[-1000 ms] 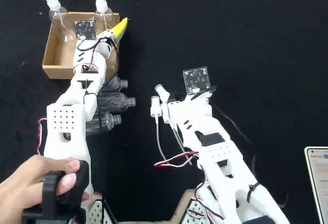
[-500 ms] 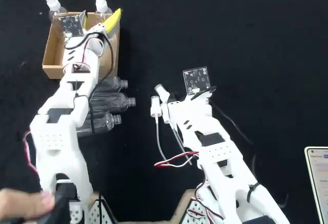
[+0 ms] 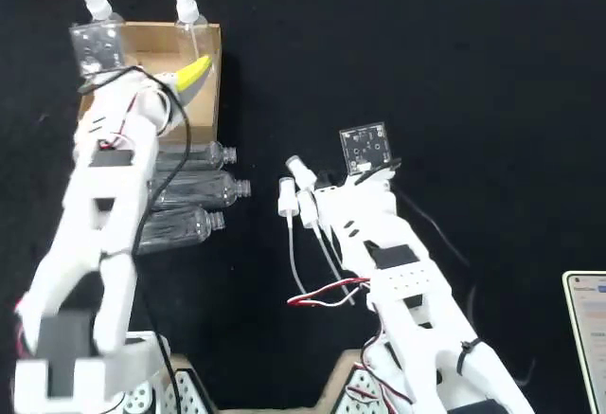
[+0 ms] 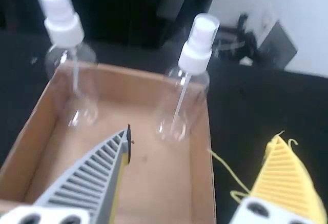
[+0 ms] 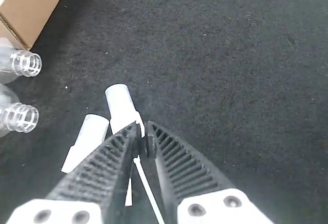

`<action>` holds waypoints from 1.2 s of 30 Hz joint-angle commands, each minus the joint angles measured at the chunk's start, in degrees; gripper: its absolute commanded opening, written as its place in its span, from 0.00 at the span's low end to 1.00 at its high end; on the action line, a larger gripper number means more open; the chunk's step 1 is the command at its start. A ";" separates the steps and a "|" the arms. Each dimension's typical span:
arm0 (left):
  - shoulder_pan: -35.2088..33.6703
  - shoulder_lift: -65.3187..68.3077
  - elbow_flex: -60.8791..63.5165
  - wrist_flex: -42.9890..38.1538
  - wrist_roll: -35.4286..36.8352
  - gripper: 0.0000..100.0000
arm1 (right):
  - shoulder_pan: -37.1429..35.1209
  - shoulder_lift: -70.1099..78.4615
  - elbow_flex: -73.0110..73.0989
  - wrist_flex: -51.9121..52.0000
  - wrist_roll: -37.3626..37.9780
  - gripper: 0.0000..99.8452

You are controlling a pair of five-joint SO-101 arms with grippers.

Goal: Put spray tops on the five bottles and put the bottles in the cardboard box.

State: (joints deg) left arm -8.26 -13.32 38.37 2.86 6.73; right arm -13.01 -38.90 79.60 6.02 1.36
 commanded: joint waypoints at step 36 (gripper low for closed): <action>-6.55 -28.57 15.87 54.33 -64.18 0.39 | 0.97 -0.04 -1.36 -1.76 0.53 0.01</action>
State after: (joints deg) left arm -15.21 -40.66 53.32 63.25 -56.57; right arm -13.01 -38.90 79.60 6.02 1.36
